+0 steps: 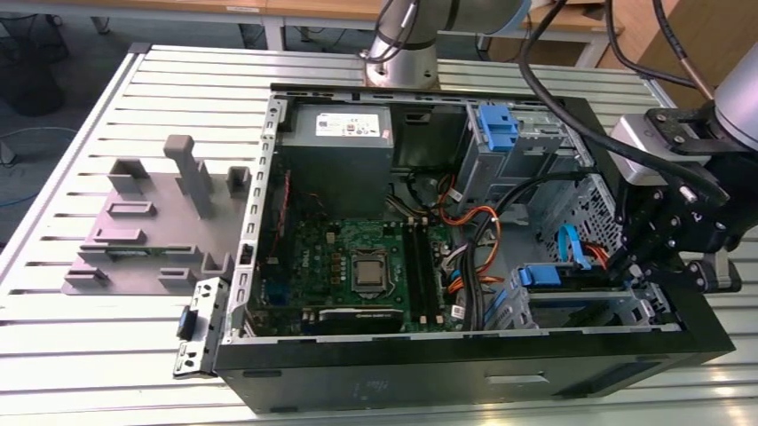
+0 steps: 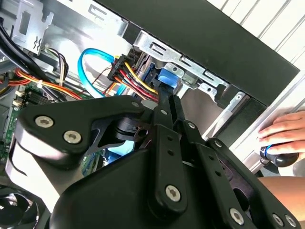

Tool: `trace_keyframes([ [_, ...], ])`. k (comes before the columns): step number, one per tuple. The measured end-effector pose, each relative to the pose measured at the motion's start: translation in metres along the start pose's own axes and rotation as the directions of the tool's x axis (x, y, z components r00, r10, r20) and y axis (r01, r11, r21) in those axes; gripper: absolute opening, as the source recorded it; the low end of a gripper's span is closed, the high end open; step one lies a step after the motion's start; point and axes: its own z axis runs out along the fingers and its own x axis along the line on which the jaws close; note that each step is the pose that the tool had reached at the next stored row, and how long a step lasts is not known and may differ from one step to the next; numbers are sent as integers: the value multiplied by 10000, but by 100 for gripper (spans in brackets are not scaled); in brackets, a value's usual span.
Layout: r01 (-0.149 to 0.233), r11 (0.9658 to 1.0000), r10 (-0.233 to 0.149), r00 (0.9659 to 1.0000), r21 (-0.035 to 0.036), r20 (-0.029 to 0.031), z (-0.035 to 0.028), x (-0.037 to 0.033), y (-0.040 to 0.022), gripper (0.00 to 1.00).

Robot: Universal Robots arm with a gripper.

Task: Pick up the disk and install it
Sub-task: 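Insert the second disk wire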

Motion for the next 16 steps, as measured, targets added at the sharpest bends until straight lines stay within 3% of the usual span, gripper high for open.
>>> trace_keyframes([
  [6,-11,10000,11,10000,0,1,2,-86,22,16],
  [16,-35,10000,35,10000,1,0,22,-121,61,16],
])
